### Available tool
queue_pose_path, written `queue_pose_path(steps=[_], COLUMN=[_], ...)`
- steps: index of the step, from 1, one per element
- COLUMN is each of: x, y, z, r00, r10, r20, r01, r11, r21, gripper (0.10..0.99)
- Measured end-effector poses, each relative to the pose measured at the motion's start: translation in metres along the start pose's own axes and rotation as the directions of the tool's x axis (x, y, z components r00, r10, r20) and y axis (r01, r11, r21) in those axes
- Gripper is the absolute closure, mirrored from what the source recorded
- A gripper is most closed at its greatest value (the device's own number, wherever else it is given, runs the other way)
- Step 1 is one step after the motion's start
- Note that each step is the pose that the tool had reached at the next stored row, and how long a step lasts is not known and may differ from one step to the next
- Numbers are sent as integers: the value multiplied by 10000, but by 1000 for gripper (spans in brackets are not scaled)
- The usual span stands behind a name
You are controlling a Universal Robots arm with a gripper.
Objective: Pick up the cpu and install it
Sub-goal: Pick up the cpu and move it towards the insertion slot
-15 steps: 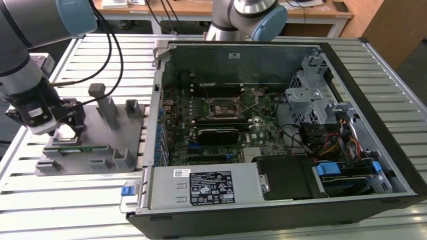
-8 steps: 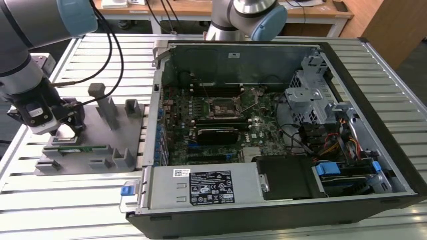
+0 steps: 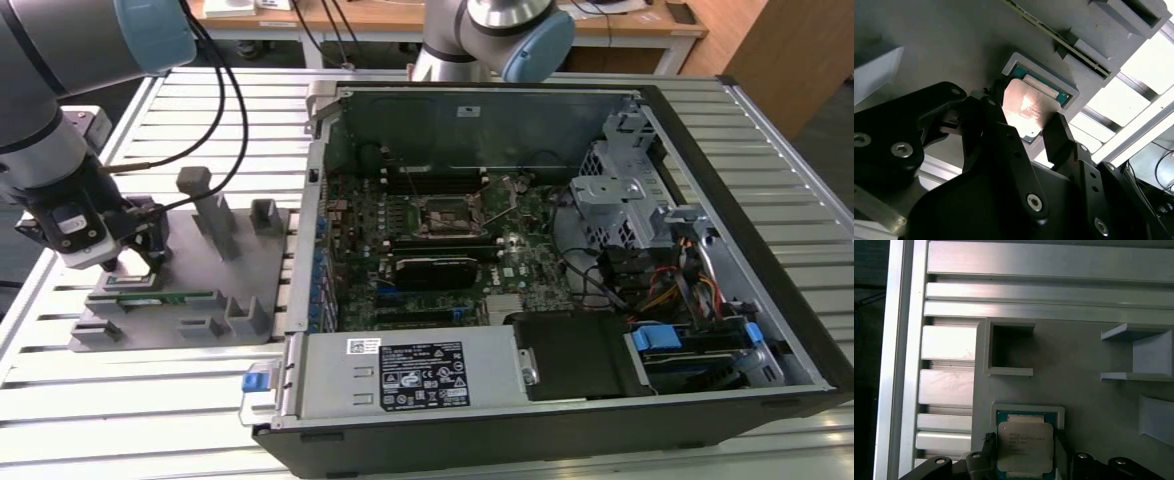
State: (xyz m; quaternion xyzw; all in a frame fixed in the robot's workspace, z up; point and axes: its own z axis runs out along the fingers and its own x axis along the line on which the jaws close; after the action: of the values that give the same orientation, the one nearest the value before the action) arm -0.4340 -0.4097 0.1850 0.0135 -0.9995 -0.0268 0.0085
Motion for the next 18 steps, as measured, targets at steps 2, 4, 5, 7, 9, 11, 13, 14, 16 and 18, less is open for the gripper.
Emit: queue_pose_path(steps=[2,4,5,7,9,11,13,14,16,18], x=[0,1,2,2,2,2,2,2,3,3], y=[0,0,0,0,0,0,1,1,3,5], z=[-1,-1,-2,-3,-2,-6,-21,-32,-57,-86], r00=[10000,10000,10000,10000,10000,10000,10000,10000,10000,10000], r10=[-1,0,0,0,0,-1,0,-1,-1,0], r20=[4,9,10,9,10,12,12,12,11,12], r01=[1,0,0,0,0,1,0,1,1,0], r11=[10000,10000,10000,10000,10000,10000,10000,10000,10000,10000], r21=[1,1,2,3,2,1,2,2,3,2], gripper=[506,506,506,522,557,557,557,557,557,557])
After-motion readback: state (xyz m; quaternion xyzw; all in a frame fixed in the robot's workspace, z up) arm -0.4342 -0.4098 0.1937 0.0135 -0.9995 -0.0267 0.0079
